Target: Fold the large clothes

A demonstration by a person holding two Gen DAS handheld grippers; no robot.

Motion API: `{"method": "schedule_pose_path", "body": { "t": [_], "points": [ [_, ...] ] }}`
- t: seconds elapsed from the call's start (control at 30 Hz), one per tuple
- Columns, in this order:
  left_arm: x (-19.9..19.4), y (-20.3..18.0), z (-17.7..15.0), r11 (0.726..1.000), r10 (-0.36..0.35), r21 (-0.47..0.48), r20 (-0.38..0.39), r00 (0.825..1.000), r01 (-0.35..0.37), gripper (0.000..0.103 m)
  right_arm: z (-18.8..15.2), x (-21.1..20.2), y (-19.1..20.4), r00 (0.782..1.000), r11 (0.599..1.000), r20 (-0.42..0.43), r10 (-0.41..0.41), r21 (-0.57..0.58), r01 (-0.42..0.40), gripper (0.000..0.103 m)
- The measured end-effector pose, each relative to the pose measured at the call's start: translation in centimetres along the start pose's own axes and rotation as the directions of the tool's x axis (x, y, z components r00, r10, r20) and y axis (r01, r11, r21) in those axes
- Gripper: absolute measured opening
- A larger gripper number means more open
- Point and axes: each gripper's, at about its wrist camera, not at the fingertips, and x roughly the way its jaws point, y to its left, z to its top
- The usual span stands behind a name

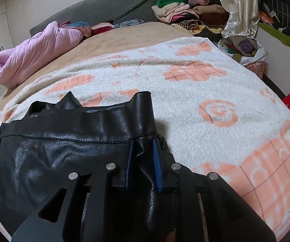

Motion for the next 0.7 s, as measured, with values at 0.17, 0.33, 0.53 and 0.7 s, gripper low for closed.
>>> {"method": "schedule_pose_path", "body": {
  "t": [0.17, 0.33, 0.53, 0.7],
  "points": [
    [-0.5, -0.2, 0.0, 1.0, 0.026, 0.014, 0.016, 1.0, -0.026, 0.029, 0.0, -0.1, -0.2, 1.0, 1.0, -0.004, 0.008, 0.014, -0.008, 0.022],
    [-1.1, -0.1, 0.0, 0.999, 0.042, 0.014, 0.015, 0.999, -0.042, 0.057, 0.1, -0.5, -0.3, 0.999, 0.999, -0.019, -0.035, 0.036, 0.036, 0.053],
    [-3.1, 1.4, -0.3, 0.998, -0.003, -0.06, 0.007, 1.0, 0.004, 0.082, -0.4, -1.7, -2.6, 0.998, 0.984, -0.041, 0.058, 0.169, -0.05, 0.083],
    [-4.2, 3.3, -1.7, 0.977, -0.139, -0.167, -0.04, 0.989, 0.131, 0.085, -2.2, -3.3, -3.1, 0.969, 0.95, -0.093, 0.228, 0.239, -0.201, 0.083]
  ]
}}
